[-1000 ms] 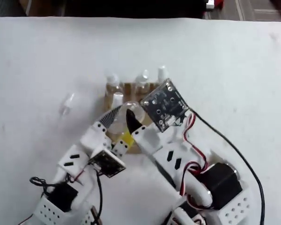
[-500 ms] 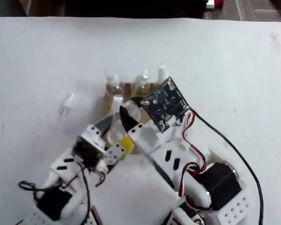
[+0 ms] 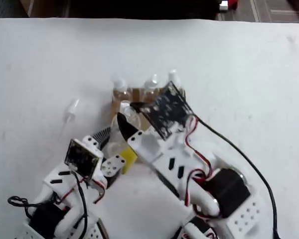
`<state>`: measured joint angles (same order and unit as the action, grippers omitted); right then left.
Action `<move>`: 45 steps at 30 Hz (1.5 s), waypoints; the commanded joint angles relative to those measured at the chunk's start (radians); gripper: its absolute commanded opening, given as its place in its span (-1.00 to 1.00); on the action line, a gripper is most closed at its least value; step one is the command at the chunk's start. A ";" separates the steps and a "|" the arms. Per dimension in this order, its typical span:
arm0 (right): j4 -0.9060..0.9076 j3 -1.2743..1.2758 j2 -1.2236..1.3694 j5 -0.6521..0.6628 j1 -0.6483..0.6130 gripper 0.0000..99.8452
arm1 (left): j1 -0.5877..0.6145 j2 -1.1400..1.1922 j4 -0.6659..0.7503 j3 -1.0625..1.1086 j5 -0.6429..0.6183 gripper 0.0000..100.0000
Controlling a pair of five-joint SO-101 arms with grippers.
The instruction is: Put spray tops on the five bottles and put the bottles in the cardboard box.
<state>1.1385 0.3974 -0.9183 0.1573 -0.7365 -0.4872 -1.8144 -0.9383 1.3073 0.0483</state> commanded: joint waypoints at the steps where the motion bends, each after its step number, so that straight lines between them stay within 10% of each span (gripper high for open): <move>1: -0.048 -0.017 0.102 0.006 0.005 -0.97 | -0.064 -0.015 -0.021 -0.104 0.107 -0.70; 12: -0.016 -0.009 0.122 0.002 0.074 -0.97 | 0.016 -0.015 0.023 -0.109 0.118 -0.89; 24: -0.102 0.092 0.131 0.005 0.047 -0.97 | 0.010 -0.013 -0.164 -0.252 0.107 -0.51; 39: -0.047 0.098 0.067 0.005 0.062 -0.97 | 0.021 -0.015 -0.187 -0.209 0.239 -0.54; 45: -0.024 0.100 -0.170 0.006 0.189 -0.97 | 0.237 -0.013 -0.222 -0.305 0.273 -0.60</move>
<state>1.1093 0.5232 -0.9383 0.1603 -0.6398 -0.3598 -1.8313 -1.1285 1.0863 0.3000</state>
